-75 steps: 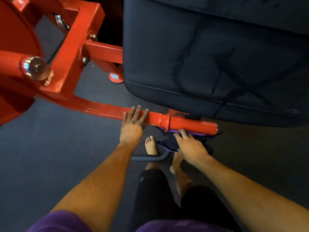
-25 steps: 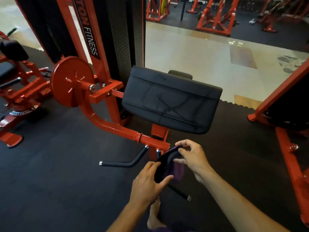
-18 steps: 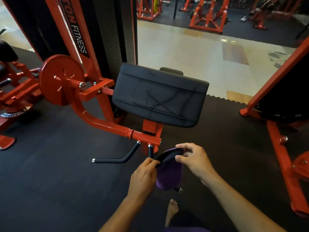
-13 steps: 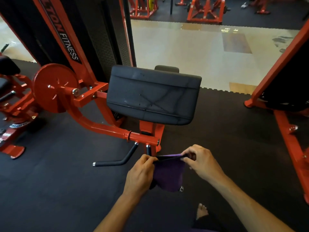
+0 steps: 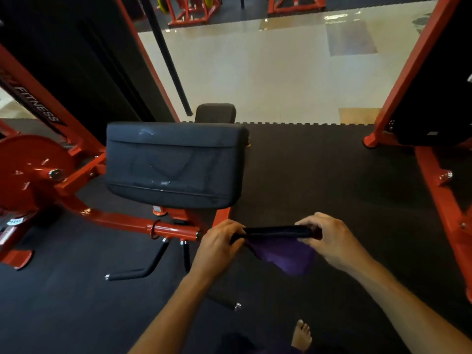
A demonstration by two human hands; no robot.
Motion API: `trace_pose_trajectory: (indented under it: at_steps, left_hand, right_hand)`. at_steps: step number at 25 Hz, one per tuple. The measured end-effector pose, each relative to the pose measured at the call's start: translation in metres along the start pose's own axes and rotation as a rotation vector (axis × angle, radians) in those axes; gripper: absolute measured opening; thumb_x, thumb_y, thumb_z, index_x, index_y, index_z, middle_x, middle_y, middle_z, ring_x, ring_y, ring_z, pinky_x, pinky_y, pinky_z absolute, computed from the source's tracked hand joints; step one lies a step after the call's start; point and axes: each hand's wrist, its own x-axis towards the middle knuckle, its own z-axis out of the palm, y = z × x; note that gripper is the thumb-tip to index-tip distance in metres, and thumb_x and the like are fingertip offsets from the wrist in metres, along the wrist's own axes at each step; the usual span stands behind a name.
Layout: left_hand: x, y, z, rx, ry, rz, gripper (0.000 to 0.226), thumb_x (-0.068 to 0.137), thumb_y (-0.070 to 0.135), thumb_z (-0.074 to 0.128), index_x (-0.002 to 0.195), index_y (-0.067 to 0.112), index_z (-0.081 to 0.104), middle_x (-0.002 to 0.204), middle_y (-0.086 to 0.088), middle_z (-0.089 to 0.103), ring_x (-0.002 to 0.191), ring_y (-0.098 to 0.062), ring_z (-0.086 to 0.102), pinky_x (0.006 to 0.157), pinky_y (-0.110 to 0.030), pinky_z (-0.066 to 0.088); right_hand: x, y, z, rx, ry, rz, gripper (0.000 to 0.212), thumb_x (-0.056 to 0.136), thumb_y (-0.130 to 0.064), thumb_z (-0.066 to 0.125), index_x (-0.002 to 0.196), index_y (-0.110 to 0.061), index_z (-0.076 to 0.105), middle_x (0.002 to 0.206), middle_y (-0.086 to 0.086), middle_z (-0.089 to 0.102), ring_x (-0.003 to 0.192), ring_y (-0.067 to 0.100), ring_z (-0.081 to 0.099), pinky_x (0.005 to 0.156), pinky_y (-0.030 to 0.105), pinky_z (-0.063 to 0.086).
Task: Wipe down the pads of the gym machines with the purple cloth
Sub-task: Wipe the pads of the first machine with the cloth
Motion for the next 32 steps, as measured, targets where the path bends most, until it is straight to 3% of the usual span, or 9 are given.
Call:
trace_pose_trajectory:
  at_steps: [4,10,12,14,16,20,23,29,32]
  left_hand:
    - [0.038,0.017,0.009,-0.058,0.016,0.019,0.017,0.083,0.007,0.080,0.090,0.021,0.073,0.114,0.014,0.070,0.100,-0.001,0.067,0.086,-0.035,0.060]
    - [0.096,0.028,0.014,-0.423,0.095,-0.199,0.035,0.086,-0.001,0.078,0.098,0.024,0.057,0.098,0.010,0.075,0.097,-0.003,0.071,0.083,-0.019,0.057]
    - [0.121,0.023,0.026,-0.677,0.097,-0.328,0.037,0.087,0.017,0.082,0.115,0.023,0.059,0.106,0.008,0.075,0.104,-0.008,0.070,0.088,-0.023,0.055]
    - [0.145,0.014,0.043,-0.895,0.033,-0.475,0.058,0.079,0.045,0.083,0.129,0.025,0.062,0.121,0.006,0.073,0.117,-0.014,0.066,0.103,-0.035,0.051]
    - [0.167,0.016,0.060,-1.044,-0.028,-0.590,0.076,0.073,0.056,0.083,0.136,0.019,0.062,0.128,0.003,0.072,0.121,-0.015,0.065,0.114,-0.042,0.045]
    - [0.227,0.028,0.063,-1.420,0.110,-0.672,0.043,0.096,0.032,0.066,0.136,0.017,0.061,0.133,-0.006,0.069,0.118,-0.018,0.065,0.107,-0.039,0.048]
    - [0.274,0.032,0.049,-1.383,0.194,-0.764,0.036,0.103,0.032,0.059,0.138,0.030,0.050,0.140,0.001,0.060,0.119,-0.012,0.061,0.109,-0.034,0.045]
    - [0.333,0.012,0.044,-1.110,0.099,-0.493,0.036,0.098,0.017,0.069,0.132,0.011,0.064,0.128,-0.011,0.072,0.118,-0.021,0.067,0.104,-0.037,0.052]
    - [0.383,0.015,0.038,-1.304,0.254,-0.617,0.040,0.100,0.024,0.065,0.139,0.017,0.060,0.134,-0.010,0.069,0.127,-0.027,0.064,0.111,-0.046,0.047]
  right_hand:
    - [0.026,0.026,-0.035,0.089,0.056,-0.001,0.020,0.081,-0.027,0.083,0.075,-0.028,0.063,0.085,-0.007,0.059,0.083,0.003,0.059,0.071,0.022,0.046]
    - [0.081,0.031,-0.068,0.267,-0.023,-0.006,0.018,0.090,-0.042,0.069,0.091,-0.026,0.060,0.089,-0.003,0.068,0.081,0.009,0.067,0.071,0.034,0.057]
    - [0.105,0.025,-0.082,0.320,-0.005,-0.031,0.019,0.094,-0.044,0.063,0.094,-0.025,0.059,0.087,-0.002,0.066,0.079,0.012,0.065,0.070,0.032,0.053]
    - [0.134,0.014,-0.094,0.371,0.006,-0.066,0.020,0.096,-0.043,0.060,0.095,-0.023,0.059,0.085,-0.002,0.064,0.079,0.015,0.063,0.070,0.027,0.050]
    - [0.165,0.001,-0.105,0.372,-0.013,-0.102,0.020,0.097,-0.042,0.058,0.096,-0.022,0.060,0.085,-0.002,0.064,0.080,0.014,0.062,0.069,0.022,0.048]
    - [0.232,-0.001,-0.126,0.509,0.107,-0.008,0.027,0.093,-0.052,0.060,0.096,-0.025,0.061,0.087,0.003,0.065,0.083,0.019,0.065,0.075,0.038,0.052]
    - [0.275,0.006,-0.138,0.656,0.175,0.091,0.027,0.092,-0.055,0.061,0.099,-0.028,0.062,0.100,0.011,0.066,0.100,0.036,0.065,0.088,0.055,0.054]
    - [0.372,-0.012,-0.168,0.779,0.095,0.008,0.025,0.098,-0.039,0.059,0.116,-0.021,0.062,0.108,0.014,0.064,0.108,0.037,0.061,0.100,0.058,0.048]
    - [0.433,0.011,-0.194,0.772,-0.346,0.013,0.044,0.095,-0.040,0.067,0.135,-0.028,0.054,0.124,0.011,0.066,0.116,0.024,0.065,0.107,0.053,0.047]
